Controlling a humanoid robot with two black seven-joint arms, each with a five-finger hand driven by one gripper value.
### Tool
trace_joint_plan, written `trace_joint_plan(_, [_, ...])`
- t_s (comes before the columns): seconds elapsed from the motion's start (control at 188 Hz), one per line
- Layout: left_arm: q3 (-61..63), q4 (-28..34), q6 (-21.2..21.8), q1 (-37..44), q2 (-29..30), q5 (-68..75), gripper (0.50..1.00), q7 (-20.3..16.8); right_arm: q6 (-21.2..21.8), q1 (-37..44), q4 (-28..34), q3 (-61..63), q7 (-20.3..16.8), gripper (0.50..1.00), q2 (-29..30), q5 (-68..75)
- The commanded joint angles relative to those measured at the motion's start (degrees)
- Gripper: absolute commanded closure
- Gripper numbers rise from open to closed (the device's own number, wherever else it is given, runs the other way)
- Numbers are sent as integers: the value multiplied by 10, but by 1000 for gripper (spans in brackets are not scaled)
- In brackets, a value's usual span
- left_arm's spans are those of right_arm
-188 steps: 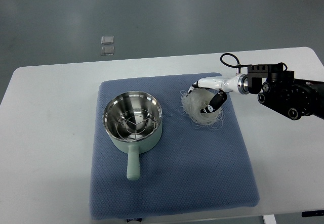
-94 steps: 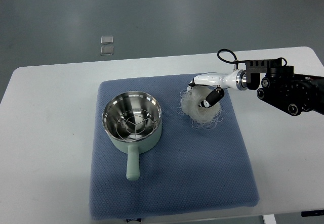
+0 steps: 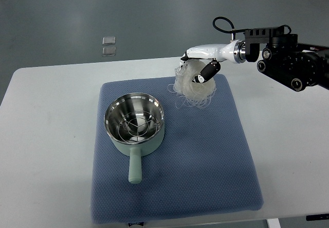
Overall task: Put vermicelli into pot with right hand
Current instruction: 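Lift the vermicelli upward with the right hand, then carry the vermicelli over the steel pot and lower it in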
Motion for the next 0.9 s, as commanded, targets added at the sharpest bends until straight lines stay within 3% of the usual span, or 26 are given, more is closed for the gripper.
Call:
trace_joint_plan(0.0, [0,0,0,0,0,0,500,0,19,31,0,1,0,1000,0,0])
trace_joint_plan(0.436, [0,0,0,0,0,0,500,0,70,143,57,8,17,1000,26,10])
trace_joint_plan(0.893, [0,0,0,0,0,0,500,0,72,115,68,2,21,1000,135,2])
